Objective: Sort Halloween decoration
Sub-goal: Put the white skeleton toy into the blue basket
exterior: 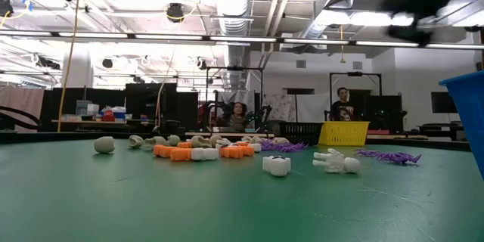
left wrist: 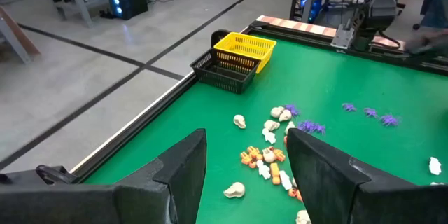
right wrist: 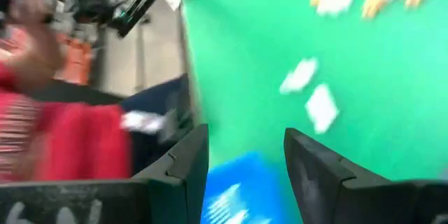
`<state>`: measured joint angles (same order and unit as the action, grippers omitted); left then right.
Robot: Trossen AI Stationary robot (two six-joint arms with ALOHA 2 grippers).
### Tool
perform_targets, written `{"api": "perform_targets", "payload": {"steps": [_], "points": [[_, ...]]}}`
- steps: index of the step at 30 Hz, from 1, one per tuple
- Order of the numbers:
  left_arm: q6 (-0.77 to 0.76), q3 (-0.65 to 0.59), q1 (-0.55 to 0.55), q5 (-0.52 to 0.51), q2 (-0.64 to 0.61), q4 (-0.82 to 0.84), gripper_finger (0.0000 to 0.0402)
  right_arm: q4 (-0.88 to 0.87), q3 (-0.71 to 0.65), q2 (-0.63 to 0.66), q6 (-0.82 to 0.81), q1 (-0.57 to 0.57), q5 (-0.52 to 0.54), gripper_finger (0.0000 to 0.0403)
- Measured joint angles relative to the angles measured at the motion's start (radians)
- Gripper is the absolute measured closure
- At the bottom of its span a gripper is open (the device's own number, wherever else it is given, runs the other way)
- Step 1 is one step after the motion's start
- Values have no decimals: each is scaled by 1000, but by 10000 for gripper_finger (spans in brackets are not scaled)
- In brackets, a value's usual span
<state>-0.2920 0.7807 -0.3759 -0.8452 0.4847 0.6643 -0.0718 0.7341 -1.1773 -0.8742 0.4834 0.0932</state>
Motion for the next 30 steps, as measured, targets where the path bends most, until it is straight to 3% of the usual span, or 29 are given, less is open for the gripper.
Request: {"api": "perform_targets", "payload": {"steps": [3, 9, 19, 30], "points": [[0, 0, 0, 0, 0, 1, 213, 2, 0, -34, 203, -61, 44, 223], [0, 0, 0, 0, 0, 2, 213, 10, 0, -150, 366, -127, 50, 222], [0, 0, 0, 2, 0, 6, 213, 223, 0, -339, 608, -73, 2, 222], [-2, 0, 0, 20, 0, 19, 213, 64, 145, -482, 735, -67, -51, 222]]}}
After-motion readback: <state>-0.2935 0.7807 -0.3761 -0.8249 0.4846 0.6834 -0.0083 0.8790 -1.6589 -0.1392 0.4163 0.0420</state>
